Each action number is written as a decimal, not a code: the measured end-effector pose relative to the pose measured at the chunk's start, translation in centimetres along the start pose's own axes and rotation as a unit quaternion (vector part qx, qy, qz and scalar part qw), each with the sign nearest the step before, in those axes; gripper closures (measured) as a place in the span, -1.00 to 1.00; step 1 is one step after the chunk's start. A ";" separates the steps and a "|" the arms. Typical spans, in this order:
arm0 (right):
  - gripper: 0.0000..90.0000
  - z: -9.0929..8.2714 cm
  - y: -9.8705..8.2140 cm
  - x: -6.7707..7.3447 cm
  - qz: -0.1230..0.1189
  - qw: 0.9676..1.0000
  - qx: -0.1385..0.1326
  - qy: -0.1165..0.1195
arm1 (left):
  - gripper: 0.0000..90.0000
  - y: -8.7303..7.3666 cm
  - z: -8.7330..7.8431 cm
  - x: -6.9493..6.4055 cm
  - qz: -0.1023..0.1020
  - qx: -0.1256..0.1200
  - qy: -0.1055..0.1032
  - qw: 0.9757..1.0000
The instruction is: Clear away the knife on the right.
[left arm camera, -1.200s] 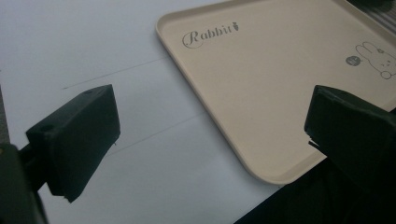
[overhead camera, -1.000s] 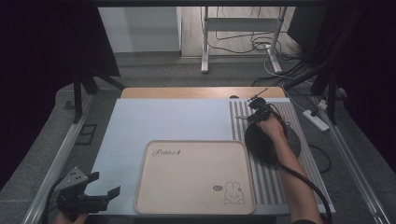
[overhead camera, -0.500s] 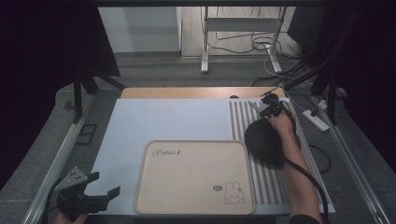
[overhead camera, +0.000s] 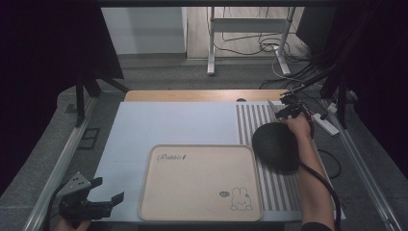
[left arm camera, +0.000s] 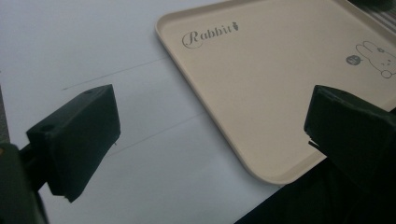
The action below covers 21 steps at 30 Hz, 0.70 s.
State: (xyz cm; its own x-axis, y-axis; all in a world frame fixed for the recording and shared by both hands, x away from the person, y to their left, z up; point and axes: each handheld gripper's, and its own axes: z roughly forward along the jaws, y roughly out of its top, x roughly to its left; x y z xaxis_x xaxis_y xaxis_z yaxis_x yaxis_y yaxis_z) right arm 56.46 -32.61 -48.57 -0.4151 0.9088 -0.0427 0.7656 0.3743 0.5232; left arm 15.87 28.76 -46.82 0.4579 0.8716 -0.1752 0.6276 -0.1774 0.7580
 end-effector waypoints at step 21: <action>-0.71 1.7 -1.6 -2.2 0.063 0.996 0.035 -0.055 | -0.91 0.0 0.0 0.0 0.002 0.001 0.001 1.000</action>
State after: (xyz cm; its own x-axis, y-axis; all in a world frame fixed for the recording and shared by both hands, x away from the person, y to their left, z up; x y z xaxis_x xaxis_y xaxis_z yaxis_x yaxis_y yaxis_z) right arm 56.94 -34.90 -50.76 -0.2604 0.9624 -0.0768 0.8423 0.2653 0.4693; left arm 15.88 28.70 -46.82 0.4581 0.8723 -0.1708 0.6276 -0.1814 0.7571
